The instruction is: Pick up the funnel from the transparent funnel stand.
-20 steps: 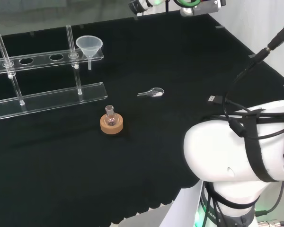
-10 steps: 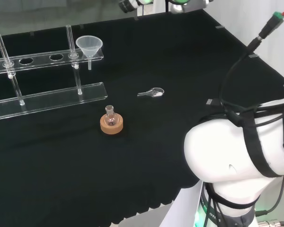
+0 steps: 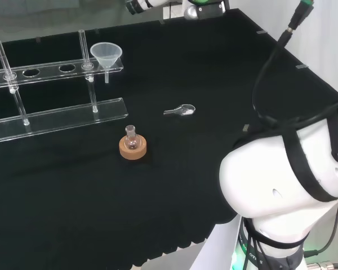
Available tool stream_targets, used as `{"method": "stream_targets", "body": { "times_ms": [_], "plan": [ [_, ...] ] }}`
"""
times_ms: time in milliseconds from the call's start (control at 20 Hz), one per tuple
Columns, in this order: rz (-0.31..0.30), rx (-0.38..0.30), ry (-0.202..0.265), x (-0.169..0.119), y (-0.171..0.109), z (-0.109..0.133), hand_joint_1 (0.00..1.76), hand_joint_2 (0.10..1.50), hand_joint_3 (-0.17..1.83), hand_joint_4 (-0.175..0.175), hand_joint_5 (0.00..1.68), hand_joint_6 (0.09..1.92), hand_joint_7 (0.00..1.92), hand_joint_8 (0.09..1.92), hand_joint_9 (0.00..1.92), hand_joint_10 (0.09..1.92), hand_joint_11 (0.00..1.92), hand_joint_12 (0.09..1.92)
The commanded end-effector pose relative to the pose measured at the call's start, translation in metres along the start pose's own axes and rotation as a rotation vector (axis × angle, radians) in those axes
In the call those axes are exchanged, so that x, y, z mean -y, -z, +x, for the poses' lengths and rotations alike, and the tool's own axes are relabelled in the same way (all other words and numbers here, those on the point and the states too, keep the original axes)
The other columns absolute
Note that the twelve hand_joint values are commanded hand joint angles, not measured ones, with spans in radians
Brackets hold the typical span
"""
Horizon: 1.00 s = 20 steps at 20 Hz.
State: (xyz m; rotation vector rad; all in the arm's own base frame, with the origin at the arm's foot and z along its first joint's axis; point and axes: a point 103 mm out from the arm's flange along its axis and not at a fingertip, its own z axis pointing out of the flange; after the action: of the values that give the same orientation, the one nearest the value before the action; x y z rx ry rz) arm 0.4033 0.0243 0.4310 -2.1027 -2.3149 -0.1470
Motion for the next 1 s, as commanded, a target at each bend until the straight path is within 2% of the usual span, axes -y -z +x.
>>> {"method": "stream_targets", "body": {
  "times_ms": [50,100,250,300,350,500,750,850,1000],
  "plan": [
    [0.043,-0.046,0.029,-0.019,-0.027,-0.023,0.47,0.57,0.09,0.029,0.00,0.09,0.00,0.09,0.00,0.09,0.00,0.09],
    [0.041,-0.049,0.030,-0.018,-0.030,-0.029,0.47,0.57,0.09,0.029,0.00,0.09,0.00,0.09,0.00,0.09,0.00,0.09],
    [0.050,-0.056,0.041,-0.028,-0.038,-0.023,0.48,0.58,0.09,0.029,0.00,0.09,0.00,0.09,0.00,0.09,0.00,0.09],
    [0.036,-0.090,0.013,-0.028,-0.039,-0.025,0.48,0.58,0.09,0.029,0.00,0.09,0.00,0.09,0.00,0.09,0.00,0.09],
    [0.038,-0.096,0.010,-0.033,-0.043,-0.021,0.48,0.58,0.09,0.029,0.00,0.09,0.00,0.09,0.00,0.09,0.00,0.09],
    [0.078,-0.071,0.036,-0.045,-0.057,-0.015,0.49,0.58,0.09,0.028,0.00,0.09,0.00,0.09,0.00,0.09,0.00,0.09],
    [0.139,-0.025,0.086,-0.079,-0.071,0.020,0.49,0.58,0.08,0.027,0.00,0.09,0.00,0.09,0.00,0.09,0.00,0.09],
    [0.163,-0.011,0.100,-0.104,-0.080,0.048,0.49,0.58,0.08,0.027,0.00,0.09,0.00,0.09,0.00,0.09,0.00,0.09],
    [0.196,0.021,0.111,-0.128,-0.096,0.071,0.50,0.58,0.08,0.026,0.00,0.09,0.00,0.09,0.00,0.09,0.00,0.09]
  ]
}}
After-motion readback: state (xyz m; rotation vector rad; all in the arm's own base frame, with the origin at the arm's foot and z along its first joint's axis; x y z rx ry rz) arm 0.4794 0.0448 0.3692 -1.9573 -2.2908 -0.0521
